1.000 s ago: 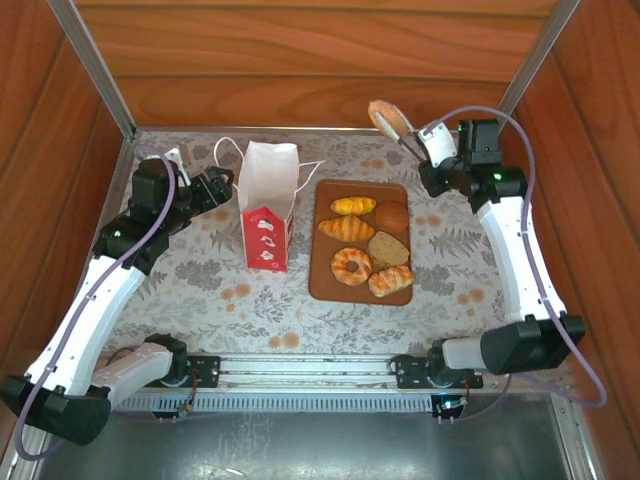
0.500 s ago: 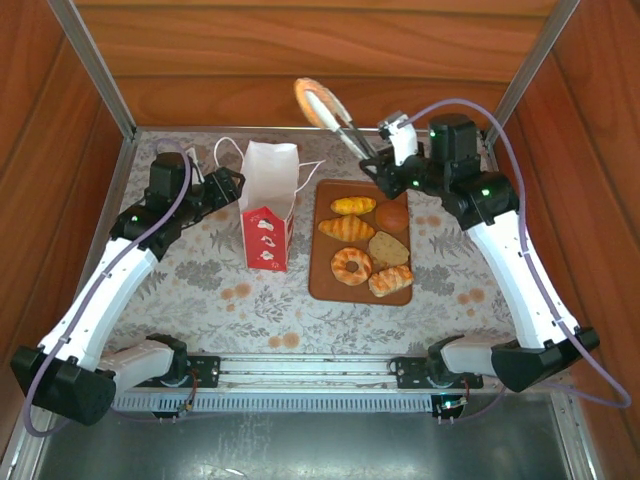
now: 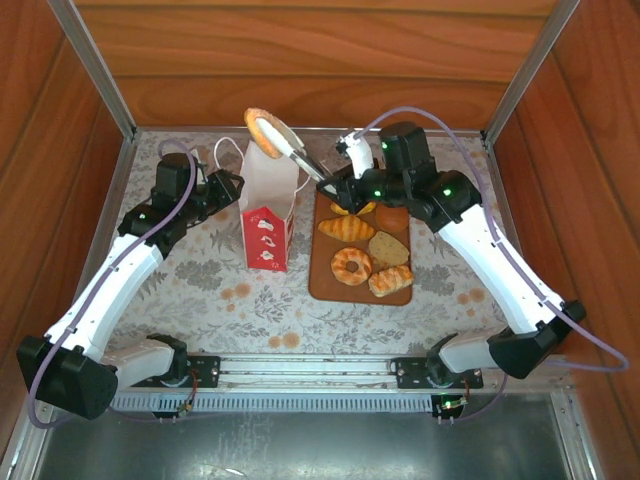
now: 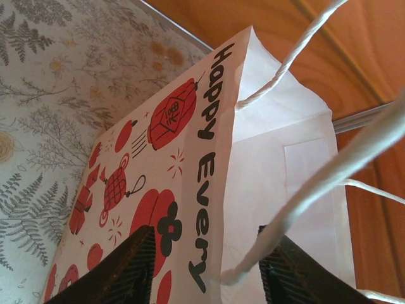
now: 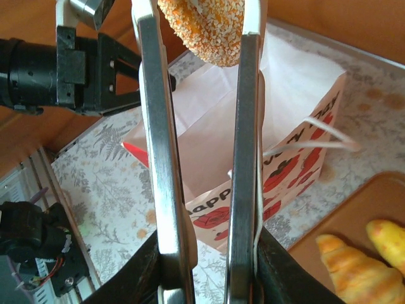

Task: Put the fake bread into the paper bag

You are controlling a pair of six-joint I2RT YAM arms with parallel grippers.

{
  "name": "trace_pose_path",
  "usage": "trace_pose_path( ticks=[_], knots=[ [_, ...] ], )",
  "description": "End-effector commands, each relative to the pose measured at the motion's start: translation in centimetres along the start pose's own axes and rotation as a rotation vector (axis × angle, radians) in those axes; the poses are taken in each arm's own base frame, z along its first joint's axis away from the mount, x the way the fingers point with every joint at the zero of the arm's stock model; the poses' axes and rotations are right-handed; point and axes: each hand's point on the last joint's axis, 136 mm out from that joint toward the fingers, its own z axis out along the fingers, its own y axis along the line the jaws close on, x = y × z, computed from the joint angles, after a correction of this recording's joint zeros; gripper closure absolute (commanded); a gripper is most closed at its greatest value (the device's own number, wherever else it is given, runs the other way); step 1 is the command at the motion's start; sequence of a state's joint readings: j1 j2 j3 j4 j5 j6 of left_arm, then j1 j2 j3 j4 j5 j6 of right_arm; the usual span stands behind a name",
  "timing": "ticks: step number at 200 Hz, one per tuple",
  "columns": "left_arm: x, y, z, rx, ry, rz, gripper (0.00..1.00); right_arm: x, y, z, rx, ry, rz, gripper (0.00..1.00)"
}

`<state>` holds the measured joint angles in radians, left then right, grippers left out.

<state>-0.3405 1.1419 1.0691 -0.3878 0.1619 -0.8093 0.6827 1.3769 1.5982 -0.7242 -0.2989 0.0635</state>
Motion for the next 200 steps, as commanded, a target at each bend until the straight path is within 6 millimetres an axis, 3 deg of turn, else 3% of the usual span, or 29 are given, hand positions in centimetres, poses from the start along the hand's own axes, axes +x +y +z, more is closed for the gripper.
trace_pose_path(
  ticks=[1, 73, 148, 200],
  knots=[
    [0.1, 0.2, 0.2, 0.008, -0.006, -0.016, 0.57, 0.7, 1.0, 0.6, -0.032, 0.023, 0.030, 0.80],
    [0.3, 0.5, 0.4, 0.001, -0.003, -0.024, 0.74, 4.9, 1.3, 2.4, -0.044, 0.176, 0.077, 0.80],
    [0.4, 0.6, 0.4, -0.002, -0.004, -0.024, 0.84, 8.1, 1.0, 1.6, 0.008, 0.331, 0.076, 0.80],
    [0.3, 0.4, 0.4, 0.005, -0.004, -0.020, 0.89, 8.9, 0.1, 1.3, 0.067, 0.392, 0.048, 0.79]
  ],
)
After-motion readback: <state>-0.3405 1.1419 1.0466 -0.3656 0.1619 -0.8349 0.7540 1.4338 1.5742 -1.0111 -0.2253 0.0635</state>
